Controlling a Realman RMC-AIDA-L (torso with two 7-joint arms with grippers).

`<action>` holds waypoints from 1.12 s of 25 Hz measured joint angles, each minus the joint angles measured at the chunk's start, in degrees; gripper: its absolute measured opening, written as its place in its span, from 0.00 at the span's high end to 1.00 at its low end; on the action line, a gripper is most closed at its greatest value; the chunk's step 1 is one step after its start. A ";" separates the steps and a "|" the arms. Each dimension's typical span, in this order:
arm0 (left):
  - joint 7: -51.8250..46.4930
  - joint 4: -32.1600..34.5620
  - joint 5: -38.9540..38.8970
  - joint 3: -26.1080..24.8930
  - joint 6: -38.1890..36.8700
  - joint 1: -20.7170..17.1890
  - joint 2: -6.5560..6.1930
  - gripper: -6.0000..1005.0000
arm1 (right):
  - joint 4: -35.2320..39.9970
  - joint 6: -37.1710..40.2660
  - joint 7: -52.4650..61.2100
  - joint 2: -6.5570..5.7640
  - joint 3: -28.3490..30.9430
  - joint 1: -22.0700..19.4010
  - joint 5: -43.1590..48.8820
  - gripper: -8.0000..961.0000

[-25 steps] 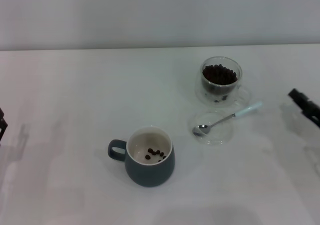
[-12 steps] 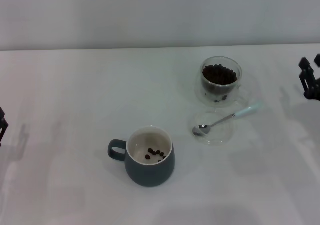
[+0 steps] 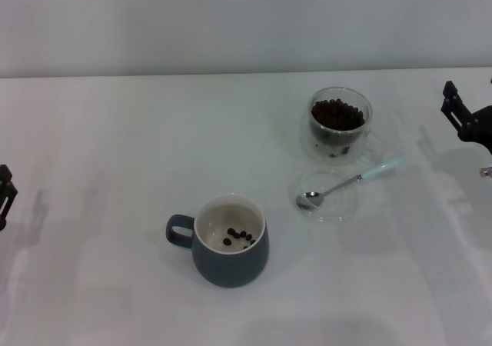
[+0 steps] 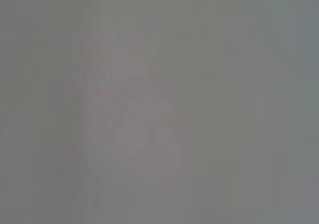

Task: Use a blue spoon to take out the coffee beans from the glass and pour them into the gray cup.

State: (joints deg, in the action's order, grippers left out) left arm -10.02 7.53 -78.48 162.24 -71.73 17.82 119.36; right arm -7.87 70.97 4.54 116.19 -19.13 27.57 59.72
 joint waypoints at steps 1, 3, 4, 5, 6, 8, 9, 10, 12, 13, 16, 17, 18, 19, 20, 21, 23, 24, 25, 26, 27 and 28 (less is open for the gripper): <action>0.04 0.05 -0.01 0.00 -0.02 0.01 0.01 0.24 | -0.22 -0.26 0.00 0.00 0.45 -0.02 0.00 0.28; 0.13 0.11 -0.01 0.01 -0.03 0.07 0.01 0.25 | -0.45 -0.98 -0.02 0.00 0.91 -0.05 0.00 0.21; 0.17 0.13 -0.01 0.00 -0.02 0.26 0.01 0.25 | -0.46 -1.45 -0.03 0.00 0.92 -0.06 0.00 0.18; 0.17 0.13 -0.01 0.00 -0.02 0.26 0.01 0.25 | -0.47 -1.88 -0.04 0.00 0.93 -0.06 -0.01 0.14; 0.17 0.12 -0.01 0.00 -0.01 0.43 0.00 0.25 | -0.46 -2.24 -0.05 0.00 0.93 -0.06 0.00 0.13; 0.12 0.13 0.00 0.00 0.11 0.85 0.00 0.24 | -0.34 -2.96 -0.05 0.00 1.12 -0.01 -0.01 0.11; 0.05 0.14 0.01 0.01 0.22 0.98 0.00 0.24 | -0.25 -3.20 -0.05 0.00 1.53 0.04 -0.03 0.10; -0.01 0.19 0.03 0.00 0.33 1.15 -0.01 0.24 | -0.21 -3.37 -0.04 0.00 1.92 0.10 -0.03 0.09; 0.03 0.27 0.05 0.01 0.53 1.39 -0.01 0.24 | -0.21 -3.47 -0.06 0.00 2.94 0.32 0.04 0.09; 0.11 0.29 0.06 0.01 0.58 1.55 0.00 0.24 | -0.19 -3.47 -0.13 0.00 3.27 0.39 0.15 0.09; 0.21 0.30 0.06 0.00 1.76 2.15 0.11 0.24 | -0.06 -3.47 -0.30 0.00 3.40 0.56 0.18 0.09; 0.21 0.32 -0.12 -0.02 2.95 2.63 0.15 0.24 | 0.02 -3.53 -0.33 0.00 3.45 0.59 0.10 0.09; 0.21 0.34 -0.46 -0.04 4.23 3.08 0.16 0.24 | 0.11 -3.69 -0.35 0.00 3.49 0.62 0.04 0.09; 0.21 0.36 -0.93 -0.06 5.51 3.58 0.17 0.24 | 0.21 -3.90 -0.39 0.00 3.54 0.73 0.04 0.09; 0.21 0.37 -1.37 -0.07 6.44 4.01 0.17 0.24 | 0.28 -4.32 -0.41 0.00 3.57 0.90 0.04 0.09; 0.21 0.37 -1.82 -0.08 7.37 4.36 0.17 0.24 | 0.32 -4.73 -0.44 0.00 3.59 1.06 0.04 0.09; 0.21 0.38 -2.16 -0.08 8.14 4.95 0.17 0.24 | 0.37 -5.42 -0.49 -0.02 3.59 1.25 0.07 0.09; 0.21 0.38 -2.13 -0.07 8.21 5.18 0.17 0.24 | 0.42 -5.71 -0.56 -0.04 3.59 1.29 0.12 0.09; 0.22 0.39 -2.12 -0.05 8.19 5.35 0.17 0.24 | 0.46 -5.87 -0.72 -0.09 3.59 1.29 0.13 0.09; 0.24 0.39 -2.13 -0.03 8.12 5.50 0.17 0.24 | 0.49 -5.96 -0.86 -0.14 3.59 1.26 0.13 0.09; 0.26 0.39 -2.29 -0.03 7.99 5.70 0.14 0.24 | 0.49 -5.96 -0.99 -0.15 3.59 1.17 0.11 0.09; 0.27 0.39 -2.42 -0.02 7.99 5.82 0.13 0.24 | 0.49 -5.86 -1.04 -0.17 3.59 1.03 0.07 0.09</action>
State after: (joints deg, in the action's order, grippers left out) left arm -9.75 7.91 -80.90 162.22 -63.74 23.64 119.49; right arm -7.37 65.11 3.50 116.02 -15.54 28.60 59.79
